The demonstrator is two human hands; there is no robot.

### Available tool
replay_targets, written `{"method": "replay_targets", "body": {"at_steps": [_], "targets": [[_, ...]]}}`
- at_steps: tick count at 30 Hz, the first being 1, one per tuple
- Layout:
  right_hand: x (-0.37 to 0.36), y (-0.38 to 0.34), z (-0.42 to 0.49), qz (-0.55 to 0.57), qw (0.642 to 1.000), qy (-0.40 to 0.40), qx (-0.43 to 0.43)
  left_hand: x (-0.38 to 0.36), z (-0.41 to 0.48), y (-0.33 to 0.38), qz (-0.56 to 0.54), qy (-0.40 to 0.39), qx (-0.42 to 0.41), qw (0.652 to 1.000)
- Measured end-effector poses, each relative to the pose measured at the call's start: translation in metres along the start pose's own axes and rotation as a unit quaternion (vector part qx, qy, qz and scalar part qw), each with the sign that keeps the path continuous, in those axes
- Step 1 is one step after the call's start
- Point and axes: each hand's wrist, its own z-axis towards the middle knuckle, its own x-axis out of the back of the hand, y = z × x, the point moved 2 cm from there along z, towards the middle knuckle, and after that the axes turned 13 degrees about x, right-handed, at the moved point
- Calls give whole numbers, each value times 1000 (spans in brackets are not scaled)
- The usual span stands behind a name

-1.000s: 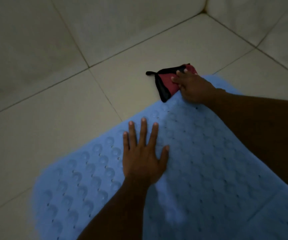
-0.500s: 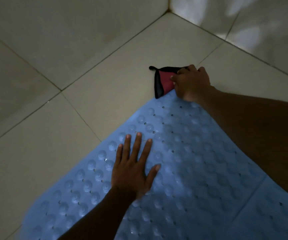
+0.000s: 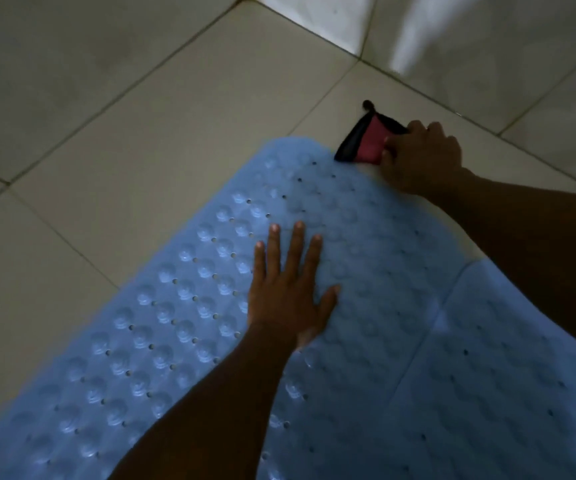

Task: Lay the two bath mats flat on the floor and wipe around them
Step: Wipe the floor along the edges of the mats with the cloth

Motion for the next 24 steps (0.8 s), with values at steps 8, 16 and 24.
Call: {"method": "replay_targets", "body": {"at_steps": [8, 16, 24], "targets": [[-16, 36, -93, 72, 992, 32, -102, -17, -49, 89, -75, -32, -114, 990], [-11, 72, -128, 137, 981, 1, -139, -18, -67, 114, -74, -1, -88, 993], [-29, 65, -157, 223, 972, 69, 22, -19, -67, 116, -61, 7, -78, 995]]}}
